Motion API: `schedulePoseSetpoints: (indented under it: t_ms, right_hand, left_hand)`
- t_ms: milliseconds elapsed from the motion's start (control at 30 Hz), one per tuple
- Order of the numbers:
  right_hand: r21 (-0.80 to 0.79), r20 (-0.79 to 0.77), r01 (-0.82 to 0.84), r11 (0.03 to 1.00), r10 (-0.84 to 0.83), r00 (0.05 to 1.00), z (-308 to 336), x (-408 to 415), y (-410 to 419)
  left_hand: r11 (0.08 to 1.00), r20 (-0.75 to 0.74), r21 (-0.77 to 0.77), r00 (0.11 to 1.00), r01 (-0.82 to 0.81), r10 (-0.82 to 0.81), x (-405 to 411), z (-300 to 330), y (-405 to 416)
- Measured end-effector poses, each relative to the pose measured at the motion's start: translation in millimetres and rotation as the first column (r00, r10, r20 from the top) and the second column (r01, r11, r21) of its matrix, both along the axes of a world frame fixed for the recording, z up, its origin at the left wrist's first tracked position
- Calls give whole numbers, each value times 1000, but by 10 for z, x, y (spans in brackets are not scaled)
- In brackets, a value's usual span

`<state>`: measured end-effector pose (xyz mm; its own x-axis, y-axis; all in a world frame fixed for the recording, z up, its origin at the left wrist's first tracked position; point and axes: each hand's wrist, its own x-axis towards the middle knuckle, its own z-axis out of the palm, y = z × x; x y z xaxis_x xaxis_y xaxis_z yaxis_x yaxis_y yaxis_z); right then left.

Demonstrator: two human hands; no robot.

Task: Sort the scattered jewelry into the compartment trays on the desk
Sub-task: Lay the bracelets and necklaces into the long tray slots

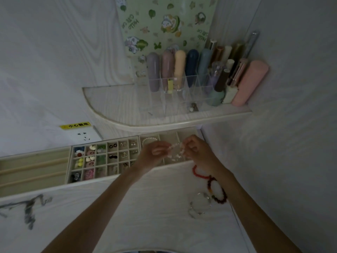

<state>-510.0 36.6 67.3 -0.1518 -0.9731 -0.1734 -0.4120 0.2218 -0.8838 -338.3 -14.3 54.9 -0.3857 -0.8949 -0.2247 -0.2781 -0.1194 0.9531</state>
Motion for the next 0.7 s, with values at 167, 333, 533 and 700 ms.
schedulePoseSetpoints:
  t_ms: [167,333,533,700]
  right_hand:
    - [-82,6,56,995,-55,998,12,0,-320]
    - [-60,-197,83,995,-93,976,-285,10,-465]
    - [-41,-360,72,997,-82,930,-552,46,-502]
    - [-124,-451,56,991,-107,886,-567,0,-606]
  left_hand:
    - [982,123,-185,990,-44,68,-102,6,-384]
    - [986,417,-167,907,16,56,-88,-291,-580]
    - [963,570,-244,820,114,48,-75,-545,-623]
    - [917,680,-340,728,209,86,-95,-587,-663]
